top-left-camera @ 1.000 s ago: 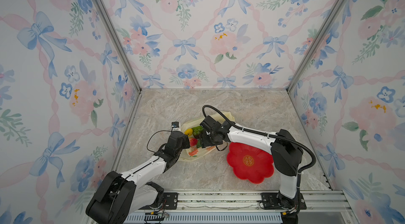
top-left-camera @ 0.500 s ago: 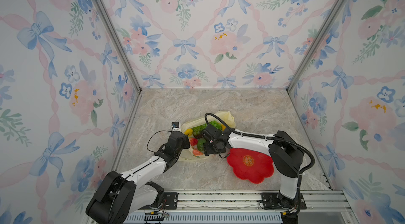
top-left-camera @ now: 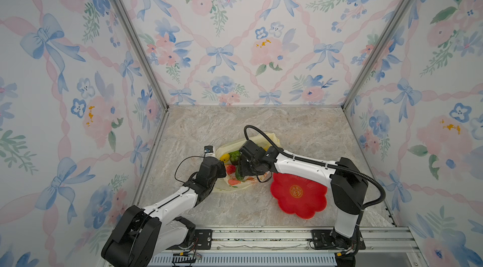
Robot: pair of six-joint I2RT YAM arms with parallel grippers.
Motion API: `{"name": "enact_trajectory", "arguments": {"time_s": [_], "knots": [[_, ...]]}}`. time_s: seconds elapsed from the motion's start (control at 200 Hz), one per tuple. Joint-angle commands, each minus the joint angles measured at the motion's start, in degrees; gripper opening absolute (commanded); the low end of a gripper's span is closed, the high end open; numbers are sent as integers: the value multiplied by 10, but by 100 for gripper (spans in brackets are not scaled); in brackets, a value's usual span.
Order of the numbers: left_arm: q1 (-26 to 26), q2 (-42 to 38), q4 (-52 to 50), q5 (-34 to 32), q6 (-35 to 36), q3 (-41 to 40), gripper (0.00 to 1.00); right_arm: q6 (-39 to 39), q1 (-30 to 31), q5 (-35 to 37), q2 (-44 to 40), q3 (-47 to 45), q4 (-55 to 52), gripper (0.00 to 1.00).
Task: Take fruits out of the plastic bag
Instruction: Move the plastic bag to the center of the table.
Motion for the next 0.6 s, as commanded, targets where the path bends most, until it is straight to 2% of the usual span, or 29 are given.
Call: {"name": "enact_trajectory", "arguments": {"time_s": [0.0, 0.155, 0.595], "knots": [[-4, -7, 6, 5, -2, -6, 9, 37, 10, 9, 21, 15, 11, 64], [-5, -11, 7, 8, -1, -6, 8, 42, 9, 27, 49, 46, -8, 62], [-5, -15, 6, 12, -1, -6, 9, 61, 9, 57, 109, 73, -27, 64]]}}
